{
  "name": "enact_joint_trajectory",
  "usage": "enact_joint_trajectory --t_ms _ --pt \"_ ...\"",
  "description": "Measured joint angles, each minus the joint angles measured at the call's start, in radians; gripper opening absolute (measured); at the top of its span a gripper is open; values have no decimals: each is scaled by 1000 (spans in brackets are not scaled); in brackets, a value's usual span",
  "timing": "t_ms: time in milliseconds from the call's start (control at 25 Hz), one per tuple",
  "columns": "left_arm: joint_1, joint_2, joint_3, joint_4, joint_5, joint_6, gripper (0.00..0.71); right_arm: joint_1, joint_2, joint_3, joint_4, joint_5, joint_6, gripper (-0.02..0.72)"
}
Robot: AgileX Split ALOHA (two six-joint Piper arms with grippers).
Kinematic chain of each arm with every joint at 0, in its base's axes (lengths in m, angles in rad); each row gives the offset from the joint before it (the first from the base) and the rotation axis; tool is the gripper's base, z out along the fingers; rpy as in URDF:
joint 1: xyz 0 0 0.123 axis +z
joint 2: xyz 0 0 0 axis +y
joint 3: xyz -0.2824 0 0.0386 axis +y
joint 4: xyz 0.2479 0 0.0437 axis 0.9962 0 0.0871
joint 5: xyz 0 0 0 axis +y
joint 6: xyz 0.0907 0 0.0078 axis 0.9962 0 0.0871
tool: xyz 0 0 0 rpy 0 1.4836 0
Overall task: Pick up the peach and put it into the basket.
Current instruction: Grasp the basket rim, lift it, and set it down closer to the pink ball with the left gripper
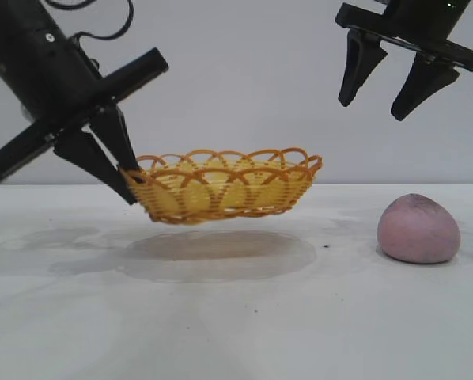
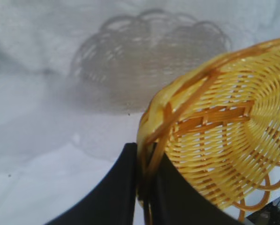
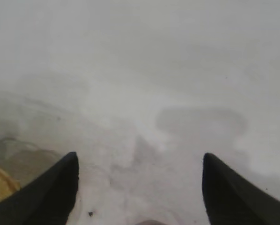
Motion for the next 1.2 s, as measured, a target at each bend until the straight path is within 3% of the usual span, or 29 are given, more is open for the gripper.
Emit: enact_joint_trajectory --t_ms 280,320,360,560,640,920,960,1200 --pt "0 32 -1 -12 -26 1 0 0 0 0 0 0 0 465" --pt "0 32 -1 -15 -28 1 63 0 0 0 0 0 0 465" --pt "0 32 -1 -17 -28 1 63 0 0 0 0 0 0 465" --pt "0 32 -1 -17 -30 22 273 0 0 0 0 0 0 465" --pt "0 32 -1 -18 -30 25 323 0 0 0 0 0 0 465" --pt "0 32 -48 -9 -19 65 308 0 0 0 0 0 0 465" --pt "0 32 -61 3 -14 66 348 0 0 0 0 0 0 465" --pt "0 32 -166 177 59 69 329 0 0 0 0 2 0 465"
